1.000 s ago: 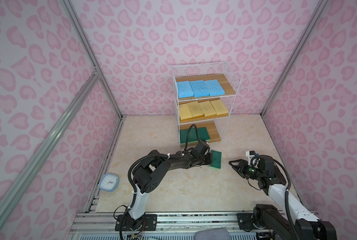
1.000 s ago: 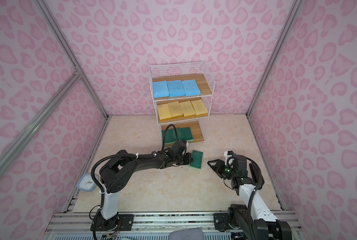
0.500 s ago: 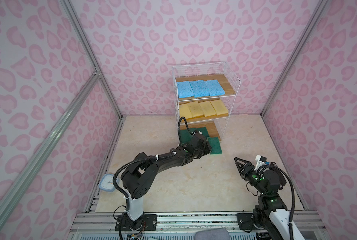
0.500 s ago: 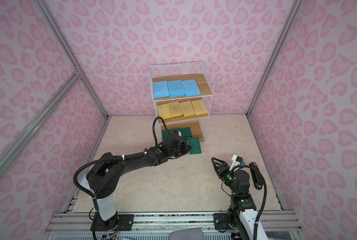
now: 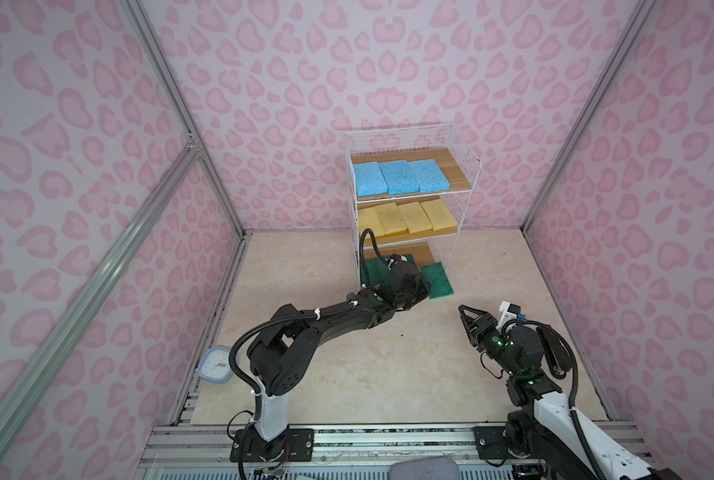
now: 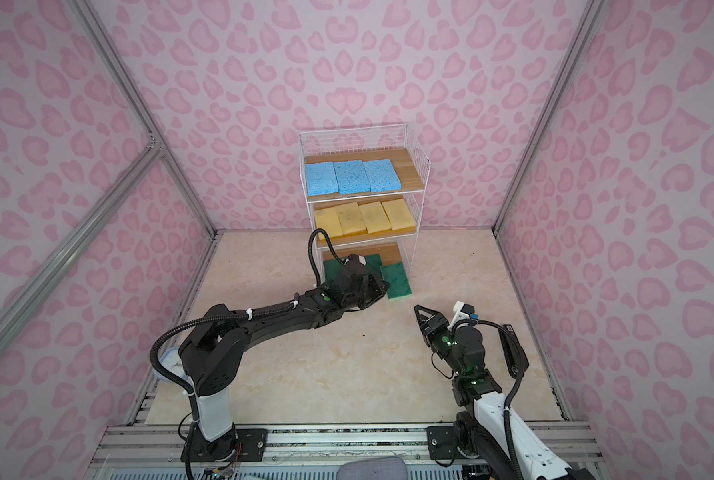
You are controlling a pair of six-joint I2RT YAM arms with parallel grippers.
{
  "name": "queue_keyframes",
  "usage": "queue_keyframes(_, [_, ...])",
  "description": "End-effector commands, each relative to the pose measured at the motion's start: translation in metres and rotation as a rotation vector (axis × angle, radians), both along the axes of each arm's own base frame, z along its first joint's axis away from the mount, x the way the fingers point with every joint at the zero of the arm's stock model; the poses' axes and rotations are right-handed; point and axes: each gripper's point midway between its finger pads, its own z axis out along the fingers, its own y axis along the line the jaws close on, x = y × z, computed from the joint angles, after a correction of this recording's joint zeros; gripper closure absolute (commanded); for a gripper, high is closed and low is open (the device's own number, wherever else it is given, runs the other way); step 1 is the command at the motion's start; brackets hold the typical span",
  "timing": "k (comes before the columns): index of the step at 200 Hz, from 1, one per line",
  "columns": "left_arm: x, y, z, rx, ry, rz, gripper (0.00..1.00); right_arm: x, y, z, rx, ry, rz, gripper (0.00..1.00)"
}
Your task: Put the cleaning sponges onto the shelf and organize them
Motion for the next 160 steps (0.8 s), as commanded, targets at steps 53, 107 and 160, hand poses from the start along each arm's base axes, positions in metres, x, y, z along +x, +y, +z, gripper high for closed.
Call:
queue_keyframes(53, [0.008, -0.010, 0.005, -0.044, -0.007, 0.016, 0.96, 0.029, 0.012, 0.039, 0.043, -0.143, 0.013, 0.58])
queue_keyframes(107, [0.007, -0.006, 0.010, -0.038, -0.021, 0.022, 0.96, 0.046, 0.022, 0.036, 0.041, -0.106, 0.049, 0.47])
queue_keyframes(160, [0.007, -0.006, 0.013, -0.033, -0.032, 0.015, 0.96, 0.061, 0.039, 0.028, 0.087, -0.061, 0.132, 0.53])
